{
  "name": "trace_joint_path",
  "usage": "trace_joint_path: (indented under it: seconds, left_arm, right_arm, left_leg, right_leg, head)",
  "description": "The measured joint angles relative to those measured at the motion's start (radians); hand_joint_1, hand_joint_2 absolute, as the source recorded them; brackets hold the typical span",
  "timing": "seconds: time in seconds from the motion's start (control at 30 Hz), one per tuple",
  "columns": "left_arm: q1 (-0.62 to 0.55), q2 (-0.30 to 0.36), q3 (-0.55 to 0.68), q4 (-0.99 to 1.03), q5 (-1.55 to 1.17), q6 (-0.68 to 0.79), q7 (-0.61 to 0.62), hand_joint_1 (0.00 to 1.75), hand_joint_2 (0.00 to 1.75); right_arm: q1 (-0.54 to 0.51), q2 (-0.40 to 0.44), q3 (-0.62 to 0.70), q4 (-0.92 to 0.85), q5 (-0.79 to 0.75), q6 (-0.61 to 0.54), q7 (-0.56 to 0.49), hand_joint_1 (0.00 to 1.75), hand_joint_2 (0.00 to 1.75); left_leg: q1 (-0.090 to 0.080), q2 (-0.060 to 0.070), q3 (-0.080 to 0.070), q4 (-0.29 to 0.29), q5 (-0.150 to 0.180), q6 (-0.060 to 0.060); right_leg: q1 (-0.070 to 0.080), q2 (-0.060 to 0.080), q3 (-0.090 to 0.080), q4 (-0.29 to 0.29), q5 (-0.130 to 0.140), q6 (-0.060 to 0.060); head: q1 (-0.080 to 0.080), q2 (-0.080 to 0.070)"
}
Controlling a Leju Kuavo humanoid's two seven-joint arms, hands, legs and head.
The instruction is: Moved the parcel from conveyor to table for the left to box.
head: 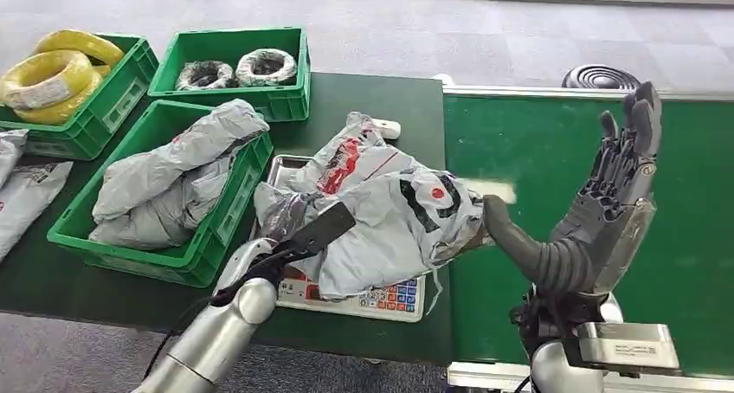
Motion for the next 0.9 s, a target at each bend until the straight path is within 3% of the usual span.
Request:
trace_joint_path:
  seconds: [0.53,0.63,0.9]
  left_arm:
    - [0.042,0.032,0.091,-0.246,0.042,0.077,-0.059,1.75,1.75]
    - [0.054,0.038,0.097,-0.317,0.054,0.146,-0.102,1.75,1.75]
    - [0.011,0.137,0.195,-0.654,-0.018,0.224,-0.089,1.75,1.75]
  right_arm:
    - [0.049,-0.027,-0.015,-0.001,0.016,-0.019,-0.012,0.00,1.75]
    - [0.065,-0.032,-0.019,-0.002,0.019,-0.023,-0.016,0.00,1.75]
    - [0.159,-0.066,-0.055,-0.024,0.019,-0.054,-0.042,0.00,1.75]
  left_leg:
    - [0.000,0.000,-0.003,0.000,0.000,0.000]
    - [0.000,0.000,-0.004,0.000,0.000,0.000]
    - [0.000,0.001,-0.006,0.000,0.000,0.000]
  right_leg:
    - [0.000,0.000,-0.003,0.000,0.000,0.000]
    - [0.000,0.000,-0.004,0.000,0.000,0.000]
    - [0.000,0.000,-0.006,0.000,0.000,0.000]
  head:
    - [0.000,0.000]
    - [0.000,0.000]
    - [0.000,0.000]
